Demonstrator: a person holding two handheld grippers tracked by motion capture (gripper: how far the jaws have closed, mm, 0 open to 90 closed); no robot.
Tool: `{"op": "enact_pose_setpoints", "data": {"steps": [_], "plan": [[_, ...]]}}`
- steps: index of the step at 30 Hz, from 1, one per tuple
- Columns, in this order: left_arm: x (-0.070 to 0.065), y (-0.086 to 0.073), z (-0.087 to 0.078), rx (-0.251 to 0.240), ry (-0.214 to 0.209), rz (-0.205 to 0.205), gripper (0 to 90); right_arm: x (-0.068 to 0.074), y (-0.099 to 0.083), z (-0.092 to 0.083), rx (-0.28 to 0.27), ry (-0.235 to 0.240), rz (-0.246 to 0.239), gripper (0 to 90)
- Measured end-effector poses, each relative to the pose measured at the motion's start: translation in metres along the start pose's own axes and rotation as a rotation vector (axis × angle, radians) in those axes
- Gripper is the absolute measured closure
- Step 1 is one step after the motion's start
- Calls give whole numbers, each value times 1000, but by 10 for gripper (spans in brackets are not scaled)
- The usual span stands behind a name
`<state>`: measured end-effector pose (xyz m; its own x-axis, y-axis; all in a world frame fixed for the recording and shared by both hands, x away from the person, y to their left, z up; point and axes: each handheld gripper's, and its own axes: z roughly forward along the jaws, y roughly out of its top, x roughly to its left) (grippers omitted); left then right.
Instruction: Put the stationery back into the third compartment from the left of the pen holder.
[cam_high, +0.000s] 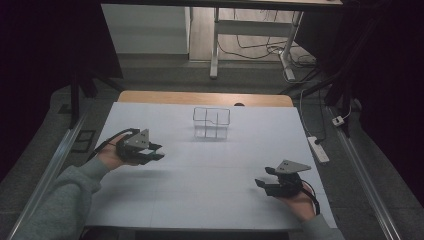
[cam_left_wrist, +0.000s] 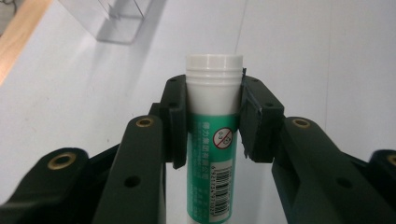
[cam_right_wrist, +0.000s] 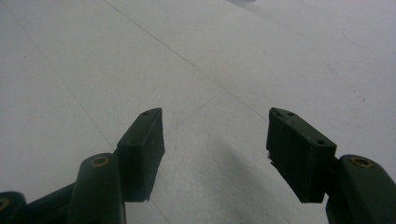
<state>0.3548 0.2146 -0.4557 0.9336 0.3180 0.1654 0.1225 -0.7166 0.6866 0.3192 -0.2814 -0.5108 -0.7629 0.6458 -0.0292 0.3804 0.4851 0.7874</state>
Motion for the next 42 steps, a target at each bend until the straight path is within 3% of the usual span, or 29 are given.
{"op": "enact_pose_setpoints", "data": {"steps": [4,8,13,16,30,38,42], "plan": [[-1,8,0,-51,15,-34,649,0,0,0,-1,-1,0,358],[0,16,0,-101,33,-90,650,0,0,0,-2,-2,0,358],[2,24,2,-197,44,-170,650,0,0,-1,-4,-4,2,358],[1,30,6,-220,71,-173,649,0,0,-1,-2,-4,0,358],[13,63,22,-342,106,-218,650,-2,1,-4,-12,-20,-3,350],[23,92,24,-392,120,-202,650,-2,0,-4,-9,-20,1,347],[28,108,30,-393,118,-195,650,-3,0,-4,-9,-13,1,347]]}}
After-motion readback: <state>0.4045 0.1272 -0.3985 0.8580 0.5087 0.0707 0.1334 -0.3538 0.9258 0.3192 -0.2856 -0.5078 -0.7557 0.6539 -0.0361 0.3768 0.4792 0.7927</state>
